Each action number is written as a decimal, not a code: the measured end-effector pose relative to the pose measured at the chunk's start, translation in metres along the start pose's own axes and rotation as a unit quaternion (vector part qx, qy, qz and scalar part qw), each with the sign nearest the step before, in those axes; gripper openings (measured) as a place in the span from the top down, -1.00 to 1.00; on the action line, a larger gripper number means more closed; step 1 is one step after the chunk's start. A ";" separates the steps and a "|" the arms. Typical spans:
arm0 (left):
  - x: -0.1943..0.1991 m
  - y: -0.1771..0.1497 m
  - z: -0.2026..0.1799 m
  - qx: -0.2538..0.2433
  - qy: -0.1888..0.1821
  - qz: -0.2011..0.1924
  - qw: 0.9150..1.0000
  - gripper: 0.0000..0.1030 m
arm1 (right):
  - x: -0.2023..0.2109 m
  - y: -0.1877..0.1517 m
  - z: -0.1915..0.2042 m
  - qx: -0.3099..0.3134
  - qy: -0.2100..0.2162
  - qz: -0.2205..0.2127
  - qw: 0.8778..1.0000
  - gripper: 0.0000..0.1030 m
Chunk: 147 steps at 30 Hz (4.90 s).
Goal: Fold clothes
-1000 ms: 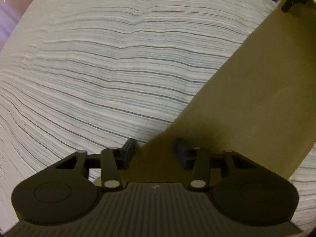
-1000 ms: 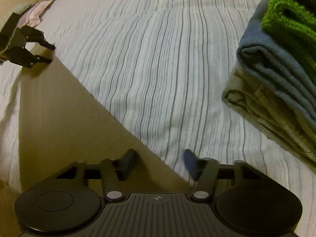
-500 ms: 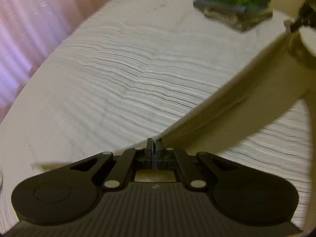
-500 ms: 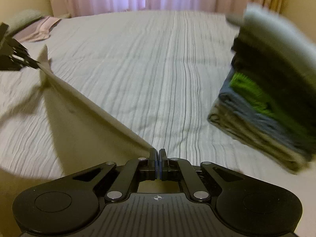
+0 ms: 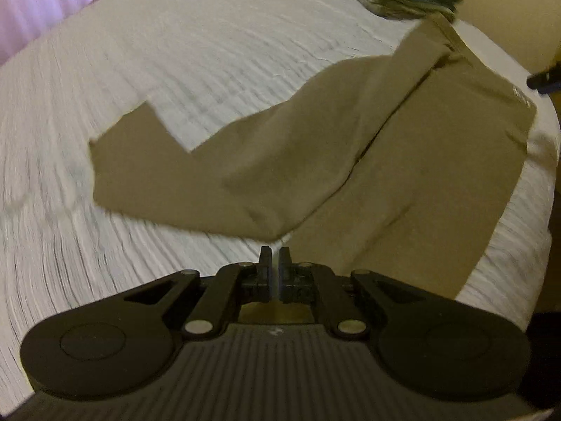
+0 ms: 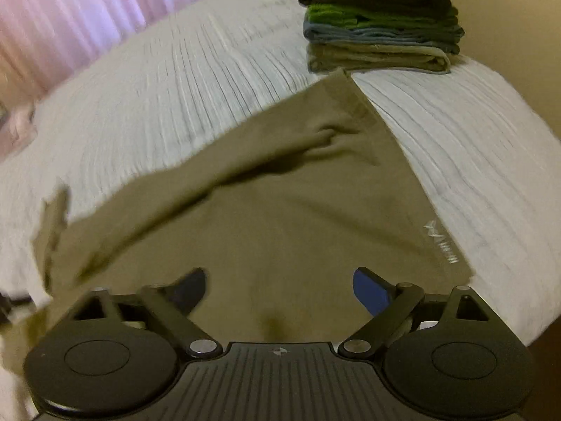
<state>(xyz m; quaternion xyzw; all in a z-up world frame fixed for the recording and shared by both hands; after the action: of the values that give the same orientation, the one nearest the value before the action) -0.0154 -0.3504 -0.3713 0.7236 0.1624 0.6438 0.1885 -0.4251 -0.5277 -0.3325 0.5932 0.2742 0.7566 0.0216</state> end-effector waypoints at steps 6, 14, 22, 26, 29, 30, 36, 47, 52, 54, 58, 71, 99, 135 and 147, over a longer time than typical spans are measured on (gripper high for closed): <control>0.018 0.018 0.056 0.161 0.020 -0.033 0.986 0.81 | -0.029 0.089 -0.009 -0.058 0.007 0.006 0.998 -0.46; 0.002 0.056 0.094 0.259 0.046 -0.049 0.964 0.59 | -0.124 0.249 -0.014 -0.163 -0.072 0.113 0.978 -0.46; -0.013 0.075 0.107 0.321 0.052 -0.050 0.944 0.43 | -0.191 0.242 -0.032 -0.199 -0.157 0.183 0.950 0.04; -0.015 0.076 0.105 0.322 0.057 -0.044 0.944 0.39 | -0.166 0.220 -0.056 -0.275 -0.070 0.151 0.947 1.00; -0.021 0.079 0.103 0.329 0.061 -0.038 0.942 0.35 | -0.132 0.196 -0.078 -0.307 -0.024 0.111 0.945 1.00; -0.023 0.080 0.103 0.332 0.062 -0.036 0.941 0.28 | -0.120 0.184 -0.085 -0.316 -0.012 0.098 0.944 1.00; -0.060 0.099 0.099 0.312 0.087 -0.006 0.946 0.03 | -0.059 0.112 -0.123 -0.356 0.021 0.033 0.934 1.00; -0.086 0.099 0.115 0.299 0.169 0.003 0.939 0.99 | -0.018 0.064 -0.148 -0.386 0.066 -0.016 0.920 1.00; 0.050 0.044 0.131 0.380 0.190 -0.152 0.892 1.00 | 0.007 0.057 -0.155 -0.377 0.109 -0.036 0.919 1.00; 0.097 0.003 0.127 0.417 0.187 -0.192 0.868 1.00 | 0.017 0.050 -0.156 -0.369 0.122 -0.037 0.921 1.00; 0.129 -0.073 0.101 0.458 0.189 -0.203 0.844 1.00 | 0.022 0.024 -0.161 -0.356 0.115 -0.023 0.927 1.00; 0.070 -0.176 0.066 0.545 0.179 -0.153 0.805 0.99 | -0.005 -0.033 -0.184 -0.371 0.084 -0.003 0.925 1.00; 0.104 -0.179 0.039 0.515 0.173 -0.210 0.813 1.00 | 0.008 -0.016 -0.212 -0.382 0.090 -0.079 0.916 0.91; 0.098 -0.228 0.084 0.624 0.194 -0.235 0.720 1.00 | -0.023 -0.028 -0.219 -0.386 0.024 -0.031 0.922 0.90; 0.111 -0.245 0.066 0.580 0.216 -0.242 0.747 1.00 | -0.020 -0.012 -0.219 -0.375 0.005 -0.025 0.927 0.90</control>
<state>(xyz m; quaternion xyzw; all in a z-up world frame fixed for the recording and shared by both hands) 0.0647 -0.0871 -0.3993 0.4713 0.7109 0.4975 -0.1582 -0.6222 -0.6095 -0.3875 0.5308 -0.0148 0.8066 0.2597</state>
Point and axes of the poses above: each gripper's, at about its wrist camera, not at the fingertips, and x roughly against the way its jaws point, z to its left, y to its top, the point moved 5 cm from there along -x, roughly the way its jaws point, and after that the axes turned 4 degrees about -y, right-handed, at the moved point
